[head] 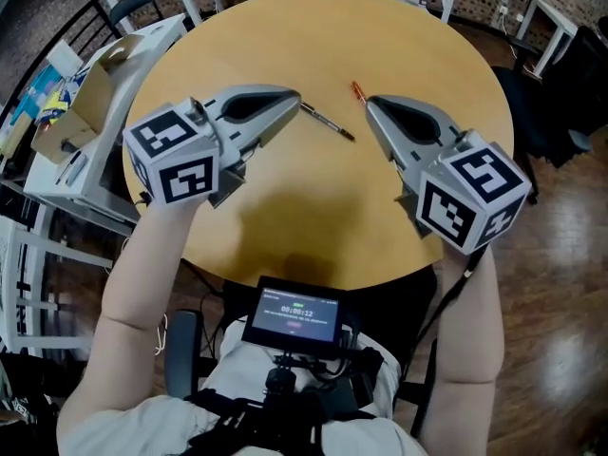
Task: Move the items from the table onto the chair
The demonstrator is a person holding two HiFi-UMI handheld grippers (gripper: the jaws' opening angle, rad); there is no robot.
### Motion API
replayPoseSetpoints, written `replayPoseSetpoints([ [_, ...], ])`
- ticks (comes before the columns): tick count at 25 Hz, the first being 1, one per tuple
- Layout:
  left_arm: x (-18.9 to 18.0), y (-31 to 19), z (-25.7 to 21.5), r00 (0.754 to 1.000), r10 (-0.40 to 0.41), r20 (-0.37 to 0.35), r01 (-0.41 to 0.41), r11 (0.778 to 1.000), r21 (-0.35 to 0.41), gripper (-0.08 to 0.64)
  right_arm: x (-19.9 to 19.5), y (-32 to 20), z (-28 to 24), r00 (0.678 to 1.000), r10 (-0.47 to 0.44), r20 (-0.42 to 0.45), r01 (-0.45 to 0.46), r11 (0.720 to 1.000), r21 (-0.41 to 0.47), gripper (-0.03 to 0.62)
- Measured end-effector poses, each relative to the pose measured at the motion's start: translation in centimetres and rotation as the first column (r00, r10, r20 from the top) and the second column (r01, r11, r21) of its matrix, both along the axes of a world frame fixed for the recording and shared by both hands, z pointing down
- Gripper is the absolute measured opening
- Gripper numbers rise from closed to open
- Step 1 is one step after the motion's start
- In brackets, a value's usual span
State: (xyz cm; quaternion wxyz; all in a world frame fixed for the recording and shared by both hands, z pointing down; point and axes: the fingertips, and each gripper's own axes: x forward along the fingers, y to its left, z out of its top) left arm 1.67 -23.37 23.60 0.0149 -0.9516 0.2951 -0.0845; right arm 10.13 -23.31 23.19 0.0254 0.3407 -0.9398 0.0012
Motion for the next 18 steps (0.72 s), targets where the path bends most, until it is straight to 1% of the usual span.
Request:
replayPoseSetpoints([
  [5, 0.5, 0.3, 0.1, 1.0, 0.015, 0.016, -0.015, 1.0, -0.002, 0.006, -0.8, 0.5, 0.0, 1.0, -0.014, -0.003, 0.014, 1.0, -0.005, 0.003],
  [18, -0.2, 0.7, 0.3, 1.0, 0.008, 0.021, -0.008, 1.0, 0.004, 0.003, -2.4, 0.6, 0.5, 0.999, -0.051, -0.001, 0.051, 0.999, -0.011, 0.003],
])
